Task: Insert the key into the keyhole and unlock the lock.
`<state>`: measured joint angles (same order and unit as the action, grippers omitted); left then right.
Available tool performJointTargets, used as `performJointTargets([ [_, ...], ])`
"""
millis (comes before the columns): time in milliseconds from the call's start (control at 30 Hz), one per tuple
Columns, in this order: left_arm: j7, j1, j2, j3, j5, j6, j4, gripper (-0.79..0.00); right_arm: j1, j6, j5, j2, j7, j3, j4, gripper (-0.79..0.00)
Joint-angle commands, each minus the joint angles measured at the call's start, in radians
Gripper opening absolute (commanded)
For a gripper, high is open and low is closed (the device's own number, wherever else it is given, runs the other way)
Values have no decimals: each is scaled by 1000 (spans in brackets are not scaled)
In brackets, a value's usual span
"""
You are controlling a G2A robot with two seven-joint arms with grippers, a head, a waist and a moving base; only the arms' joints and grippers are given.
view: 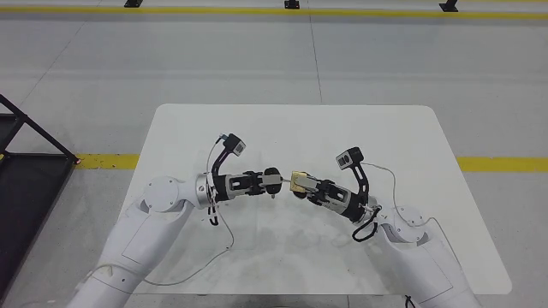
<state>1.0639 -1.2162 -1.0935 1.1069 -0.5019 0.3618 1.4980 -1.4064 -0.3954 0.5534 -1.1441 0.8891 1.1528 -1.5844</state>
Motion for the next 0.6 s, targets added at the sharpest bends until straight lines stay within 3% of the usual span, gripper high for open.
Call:
performJointTargets([
  [0,-2,1,-1,-1,1,-1,-1,-785,0,0,0,0,0,0,0,-785],
  [567,-4,6,-5,-9,-3,4,-6,-785,0,0,0,0,0,0,0,-785],
])
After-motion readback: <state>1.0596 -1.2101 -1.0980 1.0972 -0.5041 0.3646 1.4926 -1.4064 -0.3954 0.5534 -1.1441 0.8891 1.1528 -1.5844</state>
